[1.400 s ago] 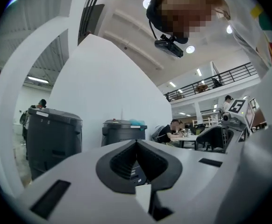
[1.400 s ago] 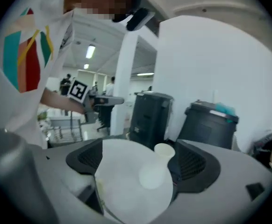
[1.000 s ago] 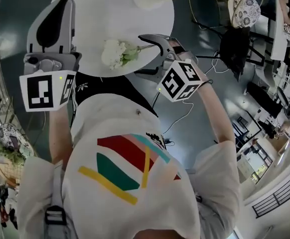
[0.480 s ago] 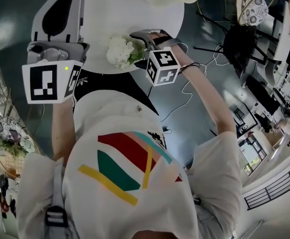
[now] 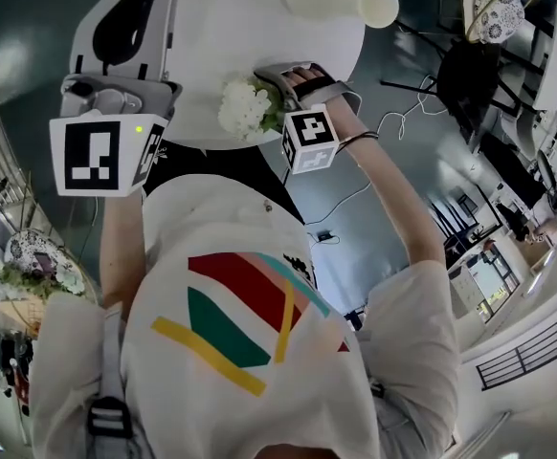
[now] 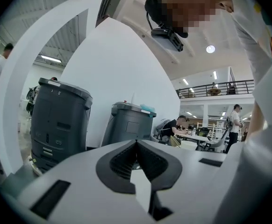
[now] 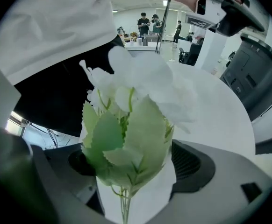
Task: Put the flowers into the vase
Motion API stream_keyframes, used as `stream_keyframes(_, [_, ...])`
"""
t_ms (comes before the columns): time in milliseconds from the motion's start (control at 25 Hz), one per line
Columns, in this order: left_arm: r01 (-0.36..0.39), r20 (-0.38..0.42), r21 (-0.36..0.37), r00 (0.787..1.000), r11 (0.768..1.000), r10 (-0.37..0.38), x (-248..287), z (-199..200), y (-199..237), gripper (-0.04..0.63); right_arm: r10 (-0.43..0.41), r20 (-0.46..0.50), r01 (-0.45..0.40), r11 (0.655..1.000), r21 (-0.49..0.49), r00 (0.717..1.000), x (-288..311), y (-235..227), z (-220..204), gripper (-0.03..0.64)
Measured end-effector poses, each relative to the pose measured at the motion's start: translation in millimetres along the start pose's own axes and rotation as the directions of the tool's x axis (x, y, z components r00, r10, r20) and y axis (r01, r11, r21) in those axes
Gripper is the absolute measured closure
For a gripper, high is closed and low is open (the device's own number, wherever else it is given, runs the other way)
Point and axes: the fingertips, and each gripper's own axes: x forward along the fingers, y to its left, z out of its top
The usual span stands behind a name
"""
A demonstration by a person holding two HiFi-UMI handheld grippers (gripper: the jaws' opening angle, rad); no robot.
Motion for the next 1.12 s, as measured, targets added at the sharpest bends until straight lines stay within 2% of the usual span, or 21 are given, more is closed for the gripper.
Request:
stream_keyframes(160, [0.044,0.001,0.011,0.999,0.999,-0.044,12.1,10.0,-7.5,0.589,-0.012,-0.020,0.012,1.000,0.022,1.000,-5.6,1.9,-1.7,0.187])
stream_keyframes(200, [0.053,0.000,0.014,0.999,0.998,-0.053,14.1,12.3,-11.4,0.589,-0.015,-0.017,0.015,0.999,0.037,1.000,-7.9,2.3,-1.6,0.220])
stream_keyframes(280, [0.070,-0.003,0.024,0.998,0.997,-0.070,18.0,16.3,-17.3,0.589,-0.020,-0.012,0.020,0.997,0.069,1.000,-10.7,-0.5,-1.2,0.358])
stream_keyframes(480, [0.089,0.004,0.069,0.996,0.994,-0.090,24.2,30.6,-18.0,0.589,-0.021,-0.002,0.021,0.995,0.101,1.000,-9.9,-15.7,-3.0,0.413])
stream_keyframes(560, [0.079,0.017,0.085,0.997,0.993,-0.080,20.3,39.6,-15.3,0.589,-0.025,0.007,0.024,0.992,0.122,1.000,-10.2,-21.0,2.1,0.414])
stream_keyframes(760, [0.039,0.073,0.143,0.996,0.989,-0.050,9.8,72.9,-8.2,0.589,-0.106,0.085,0.090,0.981,0.174,0.991,-20.4,-50.2,31.2,0.414])
stream_keyframes(840, [0.023,0.104,0.152,0.994,0.988,-0.039,4.9,90.7,-8.7,0.589,-0.169,0.149,0.133,0.965,0.225,0.974,-35.7,-67.8,46.2,0.414])
stream_keyframes(920, [-0.001,0.134,0.163,0.991,0.987,-0.021,-2.8,107.1,-7.2,0.589,-0.240,0.226,0.170,0.942,0.290,0.944,-56.5,-87.8,63.0,0.414])
stream_keyframes(1000, [-0.041,0.162,0.200,0.987,0.979,0.008,-12.7,122.4,-2.2,0.589,-0.313,0.299,0.206,0.917,0.341,0.901,-80.4,-110.2,80.3,0.414])
stream_keyframes(1120, [-0.099,0.212,0.243,0.976,0.965,0.047,-28.9,146.4,5.4,0.589,-0.415,0.390,0.262,0.884,0.387,0.822,-121.7,-138.8,106.0,0.414])
